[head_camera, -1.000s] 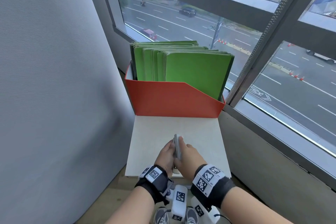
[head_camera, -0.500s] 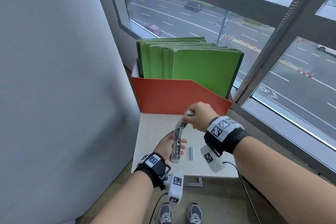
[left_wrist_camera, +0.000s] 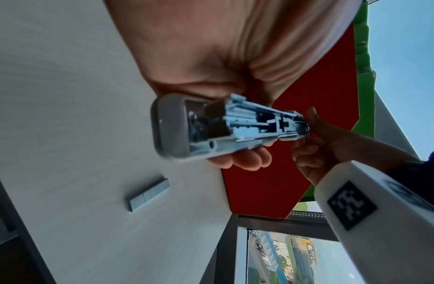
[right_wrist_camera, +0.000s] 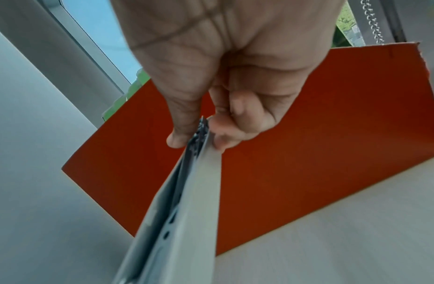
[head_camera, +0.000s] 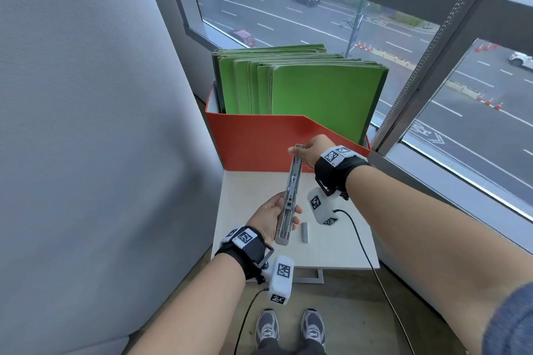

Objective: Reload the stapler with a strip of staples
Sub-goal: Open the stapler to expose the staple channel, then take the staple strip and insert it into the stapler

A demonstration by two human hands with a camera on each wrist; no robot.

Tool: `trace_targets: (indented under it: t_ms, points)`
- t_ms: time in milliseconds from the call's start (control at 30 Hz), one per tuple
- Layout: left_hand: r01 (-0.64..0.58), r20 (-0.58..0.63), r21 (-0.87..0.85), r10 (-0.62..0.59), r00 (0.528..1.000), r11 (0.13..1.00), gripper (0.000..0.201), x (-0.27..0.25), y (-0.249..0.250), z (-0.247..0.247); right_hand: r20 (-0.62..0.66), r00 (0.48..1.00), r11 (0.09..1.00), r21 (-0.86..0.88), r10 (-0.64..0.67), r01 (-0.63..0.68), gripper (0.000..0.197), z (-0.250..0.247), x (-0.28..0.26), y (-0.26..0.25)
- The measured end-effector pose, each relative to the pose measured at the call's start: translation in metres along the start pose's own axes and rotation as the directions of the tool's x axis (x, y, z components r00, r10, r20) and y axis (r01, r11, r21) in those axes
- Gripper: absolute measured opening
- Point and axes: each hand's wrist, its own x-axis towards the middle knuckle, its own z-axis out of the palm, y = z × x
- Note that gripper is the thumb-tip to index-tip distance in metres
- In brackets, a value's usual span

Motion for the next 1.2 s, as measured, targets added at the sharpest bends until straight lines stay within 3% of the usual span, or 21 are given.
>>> trace_targets:
  t_ms: [167, 300, 400, 533, 633, 733, 900, 967, 1067, 1200]
  points:
    - [0.031, -0.018, -0.059, -0.032, 0.999, 0.998, 0.037, -0.001, 0.005, -0.005, 0.038, 0.999, 0.997, 0.075, -0.004, 0.001, 0.049, 0.011, -0.005, 0.007]
    - [0.042, -0.044, -0.053, -0.044, 0.998, 0.998, 0.039, 0.003, 0.009, -0.008, 0.111, 0.994, 0.992, 0.123, -0.007, -0.007, 0.041, 0.024, -0.018, 0.040]
    - [-0.001, -0.084, -0.062, -0.005, 0.996, 0.998, 0.032, 0.006, 0.001, -0.008, 0.200, 0.980, 0.999, -0.050, 0.018, -0.009, 0.032, 0.044, -0.024, 0.069]
    - [-0.012, -0.144, -0.094, -0.001, 0.990, 0.995, 0.024, 0.008, -0.007, -0.007, 0.269, 0.960, 0.938, -0.346, 0.073, 0.026, 0.045, 0.077, -0.039, 0.099]
    - [-0.017, -0.183, -0.082, 0.002, 0.983, 0.996, 0.021, 0.010, -0.010, -0.010, 0.284, 0.956, 0.927, -0.373, 0.069, 0.044, 0.057, 0.096, -0.046, 0.116]
    - [-0.034, -0.204, -0.063, 0.020, 0.979, 0.997, 0.026, 0.009, -0.010, -0.014, 0.236, 0.972, 0.948, -0.313, 0.024, 0.053, 0.056, 0.107, -0.049, 0.125]
    - [-0.045, -0.202, -0.085, 0.027, 0.979, 0.995, 0.020, 0.010, -0.008, -0.016, 0.201, 0.980, 0.982, -0.186, 0.008, 0.030, 0.031, 0.106, -0.049, 0.125]
    - [-0.049, -0.204, -0.091, 0.029, 0.978, 0.995, 0.017, 0.009, -0.008, -0.014, 0.153, 0.988, 0.996, -0.090, 0.006, 0.008, 0.019, 0.100, -0.049, 0.122]
    - [-0.039, -0.203, -0.099, 0.019, 0.979, 0.994, 0.017, 0.008, -0.007, -0.011, 0.101, 0.994, 0.996, 0.074, -0.049, 0.042, 0.024, 0.082, -0.048, 0.109]
    - [-0.010, -0.193, -0.108, -0.011, 0.981, 0.994, 0.018, 0.007, -0.002, -0.006, 0.048, 0.982, 0.898, 0.414, -0.183, 0.147, 0.024, 0.047, -0.052, 0.073]
